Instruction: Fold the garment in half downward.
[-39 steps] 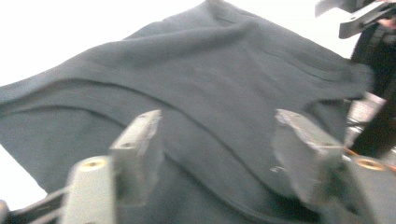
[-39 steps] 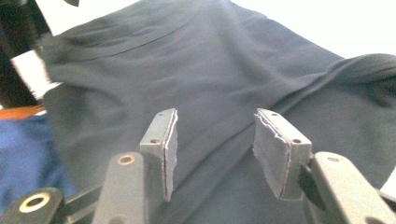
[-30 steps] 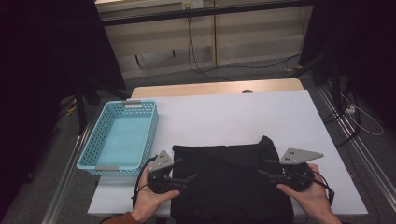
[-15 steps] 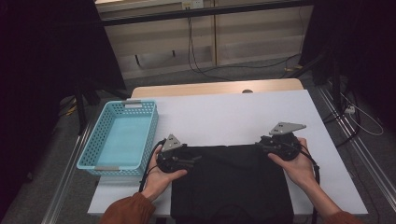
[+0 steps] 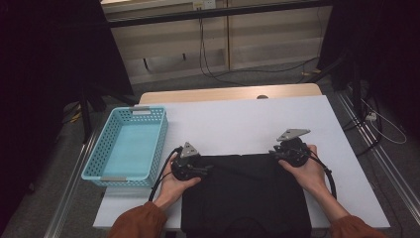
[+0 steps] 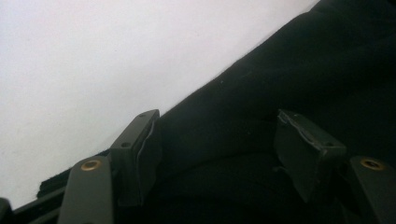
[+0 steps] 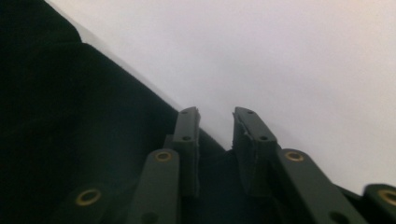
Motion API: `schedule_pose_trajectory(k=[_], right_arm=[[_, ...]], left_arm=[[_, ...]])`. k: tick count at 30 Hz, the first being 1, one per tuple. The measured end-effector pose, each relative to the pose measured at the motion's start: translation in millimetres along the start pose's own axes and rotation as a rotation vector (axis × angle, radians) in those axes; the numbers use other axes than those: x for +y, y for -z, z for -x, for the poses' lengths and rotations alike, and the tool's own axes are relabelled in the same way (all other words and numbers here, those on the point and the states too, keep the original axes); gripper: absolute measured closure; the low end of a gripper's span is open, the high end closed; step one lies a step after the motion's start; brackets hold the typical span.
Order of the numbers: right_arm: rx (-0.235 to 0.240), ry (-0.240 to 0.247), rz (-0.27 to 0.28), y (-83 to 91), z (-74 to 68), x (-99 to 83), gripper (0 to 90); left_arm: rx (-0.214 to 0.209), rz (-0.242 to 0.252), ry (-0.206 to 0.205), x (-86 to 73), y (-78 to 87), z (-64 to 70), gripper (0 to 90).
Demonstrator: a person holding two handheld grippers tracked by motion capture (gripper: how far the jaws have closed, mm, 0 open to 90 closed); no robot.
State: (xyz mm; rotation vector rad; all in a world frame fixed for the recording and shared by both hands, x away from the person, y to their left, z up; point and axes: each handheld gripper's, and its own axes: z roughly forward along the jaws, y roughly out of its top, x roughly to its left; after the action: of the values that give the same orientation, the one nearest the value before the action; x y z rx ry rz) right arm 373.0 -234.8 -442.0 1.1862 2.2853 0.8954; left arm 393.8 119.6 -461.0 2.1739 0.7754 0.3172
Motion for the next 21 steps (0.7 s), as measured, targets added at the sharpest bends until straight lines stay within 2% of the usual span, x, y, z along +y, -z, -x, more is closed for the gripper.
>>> schedule_pose_trajectory(k=[2,6,19,21], right_arm=[[-0.001,0.0,-0.003,4.7,0.0,-4.5,80.3],[-0.012,-0.011,-0.006,16.0,3.7,-14.1,82.3],[-0.06,-0.031,-0.069,37.6,8.1,-43.1,79.6],[-0.069,-0.045,-0.047,42.7,10.4,-43.9,76.3]], left_arm=[[0.0,0.0,-0.002,-0.3,0.0,-0.4,32.0],[0.0,0.0,-0.002,-0.5,0.0,-0.3,31.7],[-0.006,-0.009,-0.005,-0.7,1.3,-1.4,29.7],[-0.009,-0.011,-0.006,-0.7,1.7,-1.9,29.5]])
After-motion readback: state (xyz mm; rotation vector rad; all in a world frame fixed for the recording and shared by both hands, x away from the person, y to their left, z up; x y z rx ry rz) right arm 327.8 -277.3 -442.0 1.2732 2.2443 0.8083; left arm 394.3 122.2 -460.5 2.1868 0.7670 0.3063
